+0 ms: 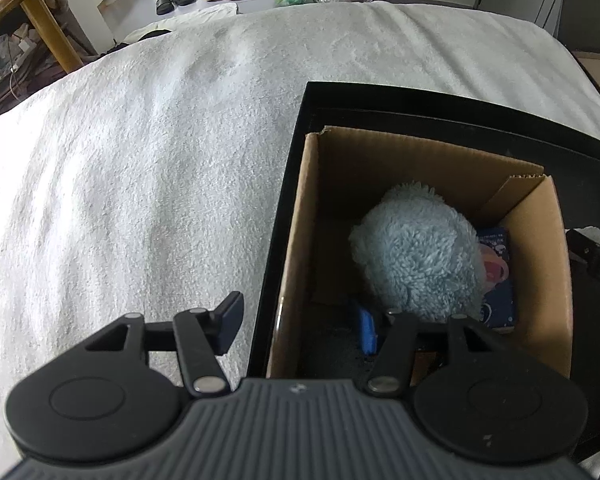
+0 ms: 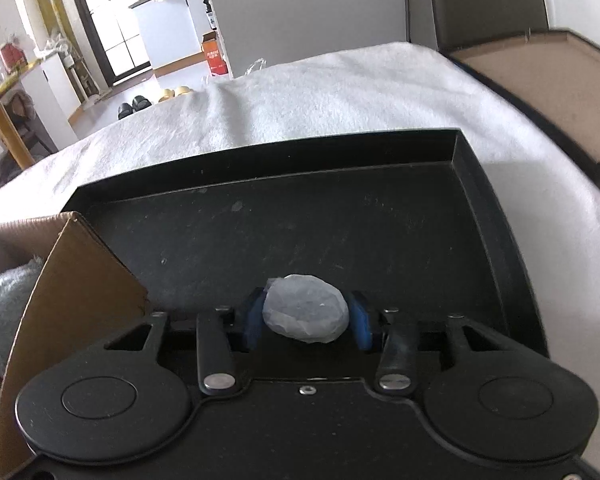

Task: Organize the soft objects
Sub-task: 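Move the right tool to the clear plastic bag ball and grasp it, then carry the clear plastic bag ball into the box and open the right tool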

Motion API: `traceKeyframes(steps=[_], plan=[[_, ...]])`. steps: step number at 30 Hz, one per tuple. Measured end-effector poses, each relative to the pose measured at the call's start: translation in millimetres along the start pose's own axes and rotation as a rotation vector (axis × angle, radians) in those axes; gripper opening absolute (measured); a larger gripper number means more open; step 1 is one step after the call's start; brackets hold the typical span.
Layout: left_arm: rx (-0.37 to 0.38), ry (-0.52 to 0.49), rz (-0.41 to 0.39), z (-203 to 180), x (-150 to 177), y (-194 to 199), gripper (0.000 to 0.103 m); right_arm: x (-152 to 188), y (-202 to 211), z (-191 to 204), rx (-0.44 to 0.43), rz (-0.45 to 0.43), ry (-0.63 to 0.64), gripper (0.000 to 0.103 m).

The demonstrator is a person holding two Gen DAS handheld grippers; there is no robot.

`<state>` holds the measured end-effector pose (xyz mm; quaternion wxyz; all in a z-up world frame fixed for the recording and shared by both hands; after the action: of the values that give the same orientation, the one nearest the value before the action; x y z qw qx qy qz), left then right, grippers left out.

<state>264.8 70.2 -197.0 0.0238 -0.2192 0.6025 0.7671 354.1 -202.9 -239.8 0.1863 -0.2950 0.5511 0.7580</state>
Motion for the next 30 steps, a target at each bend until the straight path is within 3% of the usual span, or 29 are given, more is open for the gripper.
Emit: traceKeyframes(steps=[14,30], plan=[[0.049,0.007,-0.006,6,14,23,0.056,-3,33,4,0.017,0.01,-0.008,0.043],[0.129,0.065,-0.025,35,35,45,0.056,-13,99,71,-0.052,-0.023,0.062,0.043]])
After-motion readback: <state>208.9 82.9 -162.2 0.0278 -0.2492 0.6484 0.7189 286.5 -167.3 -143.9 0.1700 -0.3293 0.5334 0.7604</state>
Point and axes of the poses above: each gripper's, at about its wrist camera, not at the fingertips, and y roughly against the way its jaws point, z to its left, x to its underside, the point moved 5 cm from there along -y, roughly the way its jaws point, and after that the axes turned 4 degrees about -x, right-handed, at the moved point
